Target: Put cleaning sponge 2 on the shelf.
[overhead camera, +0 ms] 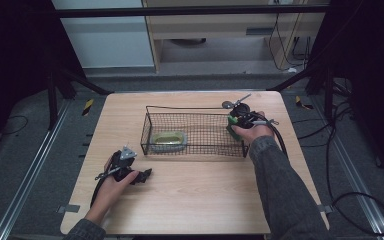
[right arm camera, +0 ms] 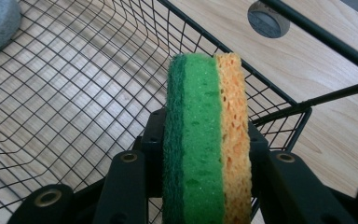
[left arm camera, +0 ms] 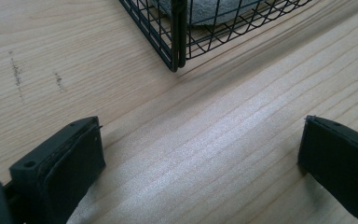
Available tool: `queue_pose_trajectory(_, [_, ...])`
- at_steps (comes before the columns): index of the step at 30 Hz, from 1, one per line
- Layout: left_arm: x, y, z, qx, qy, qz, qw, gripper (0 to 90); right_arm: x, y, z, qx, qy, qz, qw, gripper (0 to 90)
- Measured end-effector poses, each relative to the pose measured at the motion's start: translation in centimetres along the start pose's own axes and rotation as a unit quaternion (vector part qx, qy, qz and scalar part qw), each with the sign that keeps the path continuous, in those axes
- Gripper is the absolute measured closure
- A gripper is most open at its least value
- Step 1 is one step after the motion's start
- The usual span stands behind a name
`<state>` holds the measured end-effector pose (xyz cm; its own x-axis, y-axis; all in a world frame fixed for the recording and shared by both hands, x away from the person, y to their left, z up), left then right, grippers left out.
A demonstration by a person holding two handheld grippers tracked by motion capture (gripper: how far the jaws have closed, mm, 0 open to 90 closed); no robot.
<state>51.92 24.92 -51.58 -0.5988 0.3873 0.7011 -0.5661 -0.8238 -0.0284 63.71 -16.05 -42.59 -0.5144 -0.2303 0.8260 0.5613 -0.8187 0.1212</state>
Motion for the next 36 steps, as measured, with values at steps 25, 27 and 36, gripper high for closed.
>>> queue_pose_trajectory(25, [-0.01,-0.01,0.01,0.000,0.000,0.000,1.0000,0.0,-0.93,-0.38,-0.10,0.008,-0.014,0.002,0.9999,63.5])
queue_pose_trajectory(27, [-0.01,-0.01,0.01,0.000,0.000,0.000,1.0000,0.0,-0.93,-0.40,-0.08,0.008,-0.013,0.003,0.9999,63.4])
queue_pose_trajectory(36, [-0.01,-0.01,0.01,0.000,0.000,0.000,1.0000,0.0,-0.71,-0.63,-0.07,0.009,-0.012,0.003,0.9999,58.8])
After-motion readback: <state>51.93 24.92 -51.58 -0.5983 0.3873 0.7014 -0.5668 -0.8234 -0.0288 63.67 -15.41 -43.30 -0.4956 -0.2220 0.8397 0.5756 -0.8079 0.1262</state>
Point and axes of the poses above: each handheld gripper's, and its own axes: x roughly backward along the jaws, z roughly out of its top, y roughly to its right, the point moved 1 cm from there along -x, roughly forward along the jaws, and after that the axes turned 1 degree about z, right-handed, at the moved point
